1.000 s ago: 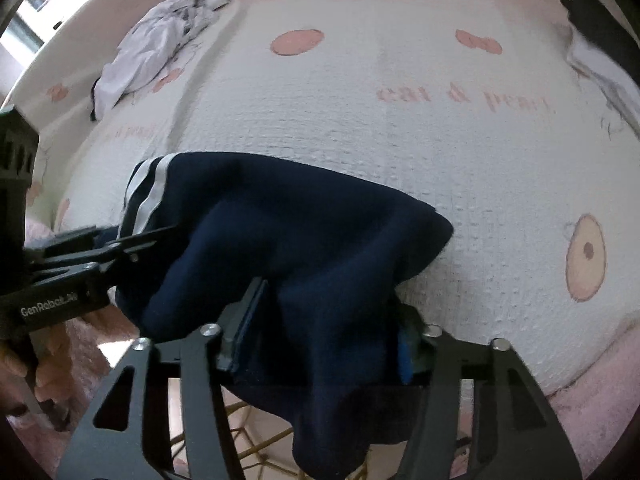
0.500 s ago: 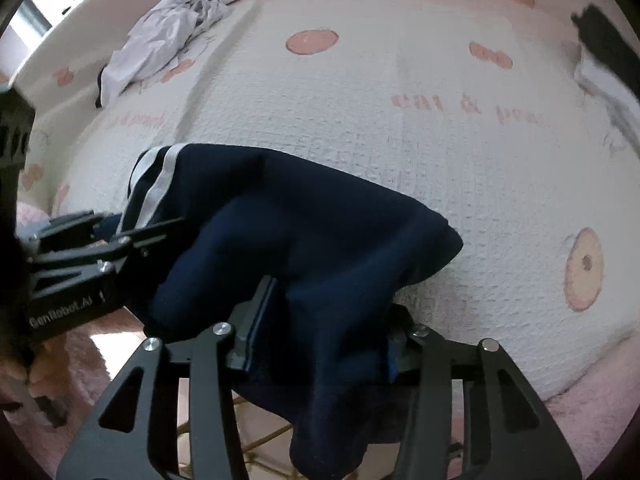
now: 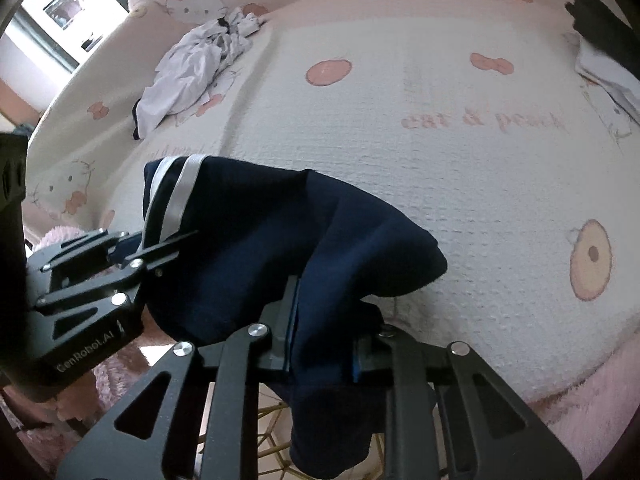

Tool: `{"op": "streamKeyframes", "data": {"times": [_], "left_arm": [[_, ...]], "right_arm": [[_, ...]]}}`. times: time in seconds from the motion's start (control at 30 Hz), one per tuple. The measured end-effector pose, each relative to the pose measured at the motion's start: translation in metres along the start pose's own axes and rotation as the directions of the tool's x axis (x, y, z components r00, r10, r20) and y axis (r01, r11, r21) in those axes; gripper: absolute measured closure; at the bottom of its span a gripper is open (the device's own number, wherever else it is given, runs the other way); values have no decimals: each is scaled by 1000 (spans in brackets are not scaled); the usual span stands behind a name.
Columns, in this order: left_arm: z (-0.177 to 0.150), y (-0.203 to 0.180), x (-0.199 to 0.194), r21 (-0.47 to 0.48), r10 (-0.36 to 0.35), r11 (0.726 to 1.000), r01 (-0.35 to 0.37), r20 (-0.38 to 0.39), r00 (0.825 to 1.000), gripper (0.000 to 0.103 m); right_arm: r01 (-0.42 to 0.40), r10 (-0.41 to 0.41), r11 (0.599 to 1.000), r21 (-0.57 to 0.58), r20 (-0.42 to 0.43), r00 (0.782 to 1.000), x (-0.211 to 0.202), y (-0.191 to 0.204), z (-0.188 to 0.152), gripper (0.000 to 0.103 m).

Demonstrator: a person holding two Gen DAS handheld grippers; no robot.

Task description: Fold clothes

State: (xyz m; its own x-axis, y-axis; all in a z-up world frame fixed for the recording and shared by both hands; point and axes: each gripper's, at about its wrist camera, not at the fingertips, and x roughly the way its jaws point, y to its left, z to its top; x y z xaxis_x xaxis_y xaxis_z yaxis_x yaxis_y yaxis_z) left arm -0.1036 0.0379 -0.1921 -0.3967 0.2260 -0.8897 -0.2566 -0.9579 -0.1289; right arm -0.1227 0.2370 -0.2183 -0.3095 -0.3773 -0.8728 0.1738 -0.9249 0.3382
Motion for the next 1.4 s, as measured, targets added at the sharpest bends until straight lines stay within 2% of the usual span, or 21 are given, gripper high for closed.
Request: {"op": "streamKeyframes", "data": {"times": [0.17,0.23,0.33,0.4,0.47,0.53,0.57,0.63,0.67,0.77,0.9,1.07,1.27,1.4], "left_arm": [[1,0,-2,-10,-12,1000,13,8,1000,80],[-2,2,3,-17,-8,1000,8,-6,1000,80],[-5,5,14,-31,-3,1000,1,-40,999,80],[-6,8,21,-37,0,999,-2,-62,998,78],[-7,12,29,-48,-5,999,1,-92,996,71],[-9,19,40,-80,-22,997,12,-124,992,65],[-9,22,42,-96,-36,995,24,-128,991,66],[-8,23,39,-120,-62,992,47,-125,990,74],[-7,23,38,-120,-63,992,48,-119,991,75],[-2,14,23,-105,-66,993,57,-82,994,81],[12,3,0,-103,-99,990,97,-23,995,81],[39,-17,-15,-91,-141,986,141,6,990,81],[95,-65,-12,-4,-183,983,183,28,983,81],[137,-105,-2,40,-219,975,217,56,974,81]], "right_arm": [[-7,7,1000,27,12,1000,-2,-6,2,84],[3,-2,999,42,-25,1000,9,-9,2,82],[46,-39,997,55,-107,993,32,-14,2,69],[32,-24,997,74,-112,993,36,-16,5,62],[25,-16,997,70,-117,993,38,-15,6,56],[34,-28,998,48,-116,993,39,-11,6,54],[42,-38,999,32,-115,993,39,-8,6,53],[32,-30,999,16,-109,994,37,-6,6,65],[17,-15,1000,15,-105,994,35,-6,6,78],[2,0,1000,20,-70,998,21,-5,8,87],[-22,22,998,53,-5,1000,-10,-9,16,87],[-56,49,989,138,54,997,-38,-34,27,87],[-89,55,967,237,144,988,-81,-83,51,86],[-59,8,965,256,197,980,-105,-114,69,86]]}}
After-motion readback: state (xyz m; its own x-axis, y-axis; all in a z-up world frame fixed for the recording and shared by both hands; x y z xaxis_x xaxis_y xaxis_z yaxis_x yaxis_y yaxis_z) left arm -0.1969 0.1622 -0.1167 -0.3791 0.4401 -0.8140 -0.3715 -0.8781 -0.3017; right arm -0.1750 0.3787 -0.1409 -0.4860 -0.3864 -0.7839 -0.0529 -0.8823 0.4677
